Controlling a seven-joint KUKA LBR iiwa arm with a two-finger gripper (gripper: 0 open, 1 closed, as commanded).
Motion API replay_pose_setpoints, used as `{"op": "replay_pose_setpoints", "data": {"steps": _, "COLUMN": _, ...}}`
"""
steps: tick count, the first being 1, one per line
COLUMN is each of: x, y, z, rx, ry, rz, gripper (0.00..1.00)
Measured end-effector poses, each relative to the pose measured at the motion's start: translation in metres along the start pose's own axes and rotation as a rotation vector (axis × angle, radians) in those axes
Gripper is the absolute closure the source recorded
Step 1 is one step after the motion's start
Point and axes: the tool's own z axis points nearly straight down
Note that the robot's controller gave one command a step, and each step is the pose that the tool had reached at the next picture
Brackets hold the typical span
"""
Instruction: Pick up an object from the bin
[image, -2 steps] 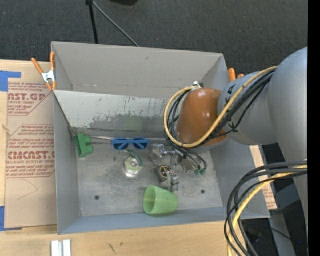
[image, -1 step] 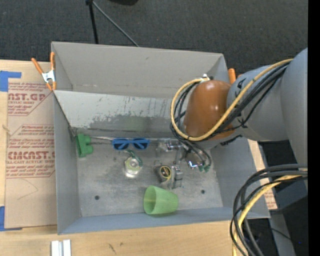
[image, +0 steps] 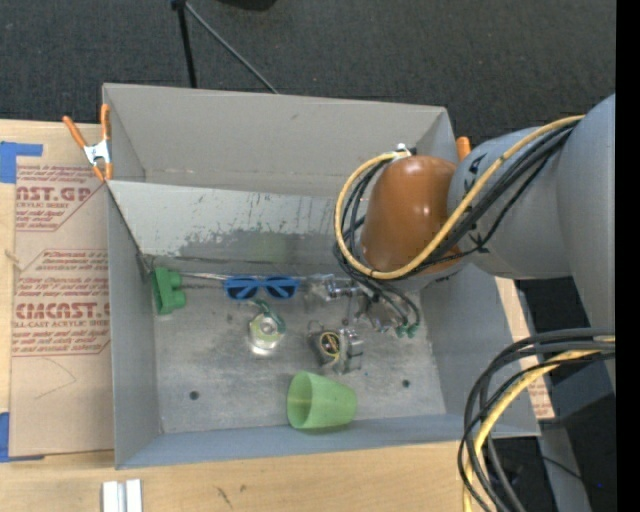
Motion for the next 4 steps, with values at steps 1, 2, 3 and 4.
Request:
{"op": "replay_pose_setpoints", "data": {"steps": 1, "x": 0.009, "y": 0.002, "z": 0.031, "rx": 0.0, "ry": -0.002, "rz": -0.021, "gripper": 0.0}}
{"op": "replay_pose_setpoints", "data": {"steps": 2, "x": 0.009, "y": 0.003, "z": 0.031, "rx": -0.001, "ry": -0.004, "rz": -0.02, "gripper": 0.0}}
{"op": "replay_pose_setpoints", "data": {"steps": 3, "x": 0.008, "y": 0.002, "z": 0.03, "rx": -0.001, "ry": -0.005, "rz": -0.02, "gripper": 1.0}}
{"op": "replay_pose_setpoints", "data": {"steps": 4, "x": 0.008, "y": 0.003, "z": 0.02, "rx": -0.001, "ry": 0.0, "rz": -0.019, "gripper": 1.0}}
